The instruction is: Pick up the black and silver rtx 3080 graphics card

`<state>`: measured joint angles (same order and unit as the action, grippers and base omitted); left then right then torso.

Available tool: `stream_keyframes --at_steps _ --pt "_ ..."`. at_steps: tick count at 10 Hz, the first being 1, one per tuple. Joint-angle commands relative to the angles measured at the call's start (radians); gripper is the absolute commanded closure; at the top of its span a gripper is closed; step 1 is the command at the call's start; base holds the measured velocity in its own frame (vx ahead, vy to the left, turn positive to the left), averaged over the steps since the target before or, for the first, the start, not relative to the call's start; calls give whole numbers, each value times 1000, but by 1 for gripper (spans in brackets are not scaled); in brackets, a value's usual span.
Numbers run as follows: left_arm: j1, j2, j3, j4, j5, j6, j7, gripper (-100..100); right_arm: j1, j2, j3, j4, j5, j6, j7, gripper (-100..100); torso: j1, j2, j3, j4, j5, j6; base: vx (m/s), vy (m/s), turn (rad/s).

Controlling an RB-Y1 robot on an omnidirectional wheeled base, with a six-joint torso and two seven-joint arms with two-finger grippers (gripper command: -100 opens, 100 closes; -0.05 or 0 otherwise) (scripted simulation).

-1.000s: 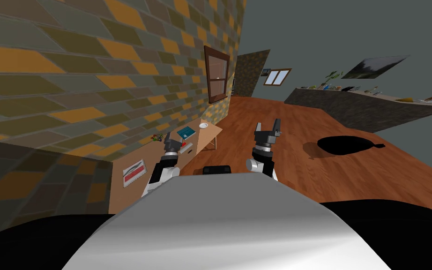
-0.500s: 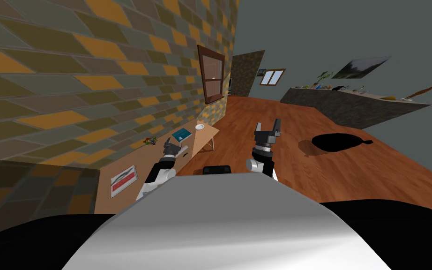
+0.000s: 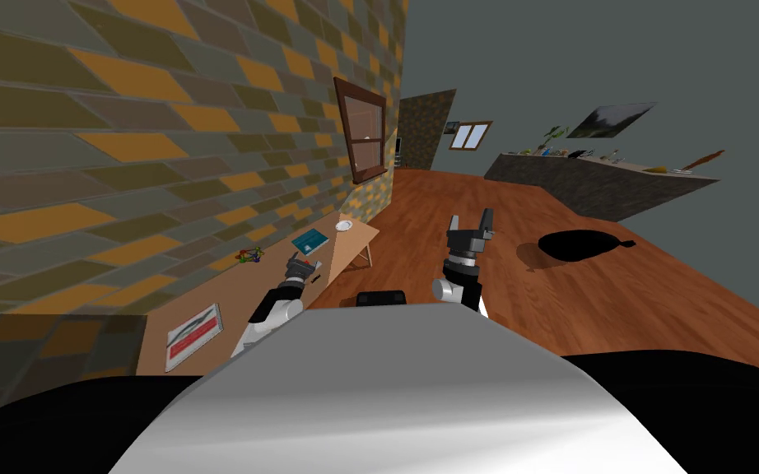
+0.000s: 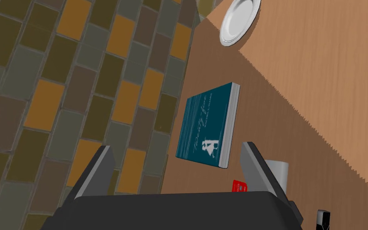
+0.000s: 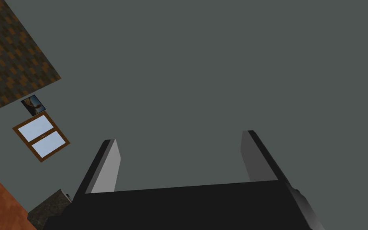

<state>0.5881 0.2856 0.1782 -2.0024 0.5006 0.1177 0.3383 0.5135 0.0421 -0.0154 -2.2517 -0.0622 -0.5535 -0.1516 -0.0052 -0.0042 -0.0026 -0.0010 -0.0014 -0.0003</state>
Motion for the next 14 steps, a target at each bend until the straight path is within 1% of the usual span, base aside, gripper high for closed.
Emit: stream_keyframes --at_steps 1,2,3,4,5,6,7,8,9,10,11,12,13,14 --pt "-8 11 3 29 9 3 5 -100 0 0 0 0 0 0 0 0 0 0 0 0 0 0 25 -35 25" --pt "-3 25 31 64 43 49 25 -100 0 0 0 0 0 0 0 0 2 2 1 1 0 0 49 -62 -108" --pt "-3 25 31 79 43 49 25 -100 0 0 0 0 0 0 0 0 2 2 1 1 0 0 61 -59 -64" --pt "0 38 61 118 77 89 45 -100 0 0 0 0 0 0 0 0 2 2 1 0 0 0 99 -92 -116" --pt "0 38 61 131 77 94 45 -100 0 0 0 0 0 0 0 0 0 -1 0 0 0 0 83 -79 -43" --pt "4 51 92 170 109 128 66 -100 0 0 0 0 0 0 0 0 0 0 0 0 0 0 91 -85 -111" --pt "4 51 92 185 109 140 66 -100 0 0 0 0 0 0 0 0 0 -1 0 0 0 0 83 -67 -46" --pt "4 51 92 185 109 140 66 -100 0 0 0 0 0 0 0 0 0 0 0 0 0 0 34 -26 13" --pt "7 63 125 216 141 184 87 -100 0 0 0 0 0 0 0 0 3 2 1 0 0 0 59 -54 -116" --pt "7 63 125 239 141 184 87 -100 0 0 0 0 0 0 0 0 2 2 1 0 0 0 70 -52 -61" --pt "9 75 159 280 171 226 109 -100 0 0 0 0 0 0 0 0 2 1 1 0 0 0 110 -63 -101" --pt "9 75 159 300 171 228 109 -100 0 0 0 0 0 0 0 0 1 -1 0 0 0 0 104 -58 -50" --pt "9 75 159 300 171 228 109 -100 0 0 0 0 0 0 0 0 1 -1 -1 0 0 0 40 -29 12" --pt "11 87 194 331 199 271 130 -100 0 0 0 0 0 0 0 0 3 2 1 0 0 0 64 -46 -120"
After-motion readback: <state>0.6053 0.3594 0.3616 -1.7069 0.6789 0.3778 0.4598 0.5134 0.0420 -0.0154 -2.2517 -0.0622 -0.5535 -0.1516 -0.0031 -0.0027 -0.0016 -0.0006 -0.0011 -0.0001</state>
